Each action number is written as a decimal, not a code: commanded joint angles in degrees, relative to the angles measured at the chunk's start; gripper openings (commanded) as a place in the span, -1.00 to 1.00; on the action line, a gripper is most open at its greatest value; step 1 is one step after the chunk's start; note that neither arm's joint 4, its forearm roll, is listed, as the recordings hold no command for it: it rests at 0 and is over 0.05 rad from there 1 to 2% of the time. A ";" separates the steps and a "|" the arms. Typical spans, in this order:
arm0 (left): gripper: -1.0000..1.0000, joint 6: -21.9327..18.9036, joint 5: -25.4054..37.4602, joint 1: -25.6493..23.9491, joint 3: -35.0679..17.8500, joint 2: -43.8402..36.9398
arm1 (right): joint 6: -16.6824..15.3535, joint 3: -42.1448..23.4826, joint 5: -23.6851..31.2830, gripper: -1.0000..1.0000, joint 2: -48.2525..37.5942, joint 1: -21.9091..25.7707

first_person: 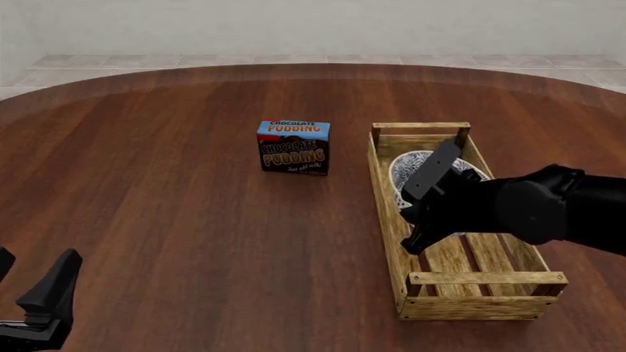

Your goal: Pick up the bowl on the left and put it in the tray.

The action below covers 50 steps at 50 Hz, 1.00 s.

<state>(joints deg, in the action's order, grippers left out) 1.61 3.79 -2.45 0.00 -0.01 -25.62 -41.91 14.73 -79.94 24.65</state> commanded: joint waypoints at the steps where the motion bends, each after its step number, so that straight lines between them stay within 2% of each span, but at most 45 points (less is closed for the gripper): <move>1: 1.00 0.04 0.05 0.07 0.00 0.00 | 0.70 0.37 -0.64 -1.00 0.01 -0.36; 50: 1.00 -0.01 0.19 0.05 0.00 0.00 | 1.05 0.46 -2.99 -1.00 -3.48 -1.44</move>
<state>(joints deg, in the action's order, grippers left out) 1.65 3.99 -2.44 0.00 -0.01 -25.20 -41.46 12.17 -83.34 23.50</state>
